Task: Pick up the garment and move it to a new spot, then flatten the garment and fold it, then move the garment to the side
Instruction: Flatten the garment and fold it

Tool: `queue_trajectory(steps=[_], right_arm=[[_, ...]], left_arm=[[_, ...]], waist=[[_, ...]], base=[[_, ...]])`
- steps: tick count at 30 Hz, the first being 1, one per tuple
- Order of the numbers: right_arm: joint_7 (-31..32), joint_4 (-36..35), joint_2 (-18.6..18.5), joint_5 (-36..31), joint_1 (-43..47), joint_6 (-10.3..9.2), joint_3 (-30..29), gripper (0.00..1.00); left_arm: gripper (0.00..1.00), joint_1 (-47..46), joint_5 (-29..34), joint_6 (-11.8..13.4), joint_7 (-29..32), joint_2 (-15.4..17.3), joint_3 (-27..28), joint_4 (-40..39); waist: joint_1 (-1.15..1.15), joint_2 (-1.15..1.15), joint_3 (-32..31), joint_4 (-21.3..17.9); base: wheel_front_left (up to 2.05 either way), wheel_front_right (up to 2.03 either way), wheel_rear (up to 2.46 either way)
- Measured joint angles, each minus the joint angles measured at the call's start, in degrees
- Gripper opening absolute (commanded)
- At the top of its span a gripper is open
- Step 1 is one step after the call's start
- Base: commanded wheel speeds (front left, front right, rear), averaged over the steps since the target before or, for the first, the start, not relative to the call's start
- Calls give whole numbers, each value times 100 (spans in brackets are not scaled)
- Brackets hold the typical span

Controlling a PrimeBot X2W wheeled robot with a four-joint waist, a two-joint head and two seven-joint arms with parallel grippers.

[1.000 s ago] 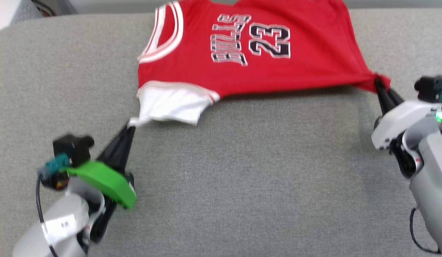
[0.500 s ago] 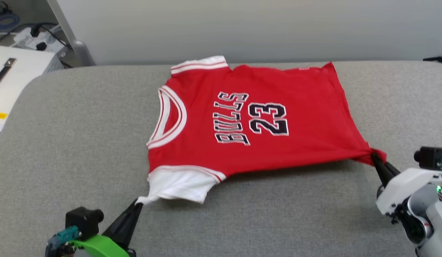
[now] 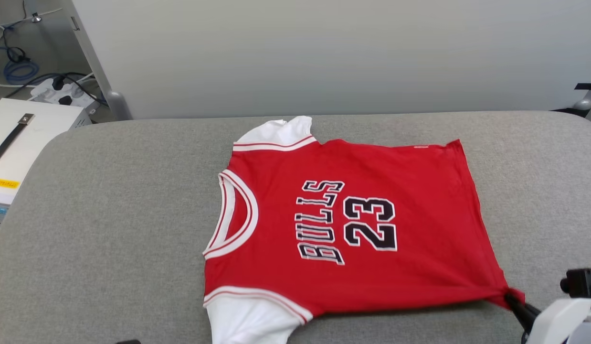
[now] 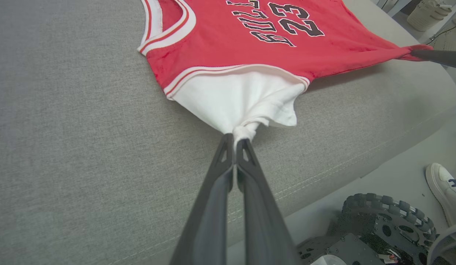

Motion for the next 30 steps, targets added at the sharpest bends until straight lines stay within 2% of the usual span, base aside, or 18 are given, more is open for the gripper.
queue_trajectory(steps=[8, 14, 21, 30], right_arm=[[714, -912, 55, -279, 847, 0, -664, 0], [959, -1606, 336, -419, 905, 0, -1012, 0], [1185, -1923, 552, -689, 591, 0, -1257, 0], [1284, -1742, 739, -1060, -359, 0, -1341, 0]], left_arm=[[0, 232, -87, -16, 185, 205, -111, -268], [0, -69, -65, -15, -157, 123, 253, -291], [0, -905, 37, -179, -69, 92, 478, -248], [0, -2114, 41, -521, 586, 26, 588, 335]], waist=[[0, 0, 49, 32], [0, 0, 190, 30], [1, 0, 485, -29], [1, 0, 1060, -143]], base=[[0, 0, 0], [0, 0, 0], [0, 0, 0], [0, 0, 0]])
